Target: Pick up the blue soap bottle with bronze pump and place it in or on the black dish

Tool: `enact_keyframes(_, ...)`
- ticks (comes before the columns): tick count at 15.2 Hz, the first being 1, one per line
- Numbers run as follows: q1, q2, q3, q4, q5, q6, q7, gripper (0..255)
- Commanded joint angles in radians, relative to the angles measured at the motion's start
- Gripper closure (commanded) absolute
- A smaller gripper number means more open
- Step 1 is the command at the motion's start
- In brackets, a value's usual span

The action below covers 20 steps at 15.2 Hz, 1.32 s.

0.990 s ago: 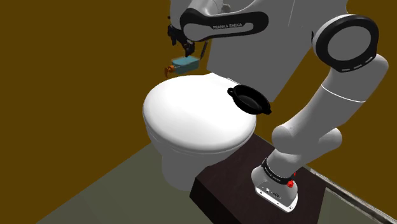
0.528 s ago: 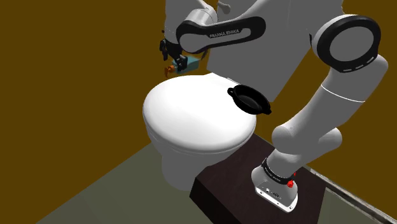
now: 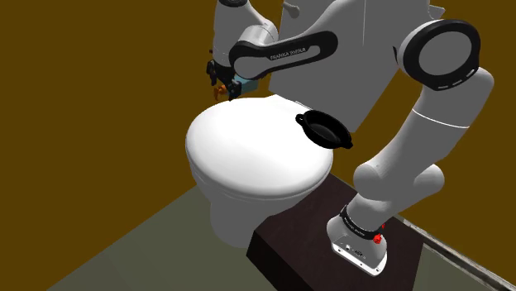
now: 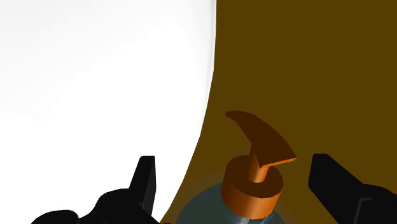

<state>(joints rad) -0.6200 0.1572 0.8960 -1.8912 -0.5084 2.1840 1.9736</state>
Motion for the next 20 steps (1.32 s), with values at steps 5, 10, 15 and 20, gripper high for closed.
enact_keyframes(5,0.001,0.001,0.000,-0.001,-0.002,0.002,0.002,0)
enact_keyframes(10,-0.005,-0.010,0.002,-0.008,0.009,0.004,-0.005,255)
enact_keyframes(15,-0.002,0.004,-0.002,-0.003,-0.005,0.006,0.000,255)
enact_keyframes(20,-0.004,-0.018,0.005,0.034,0.030,-0.038,-0.029,255)
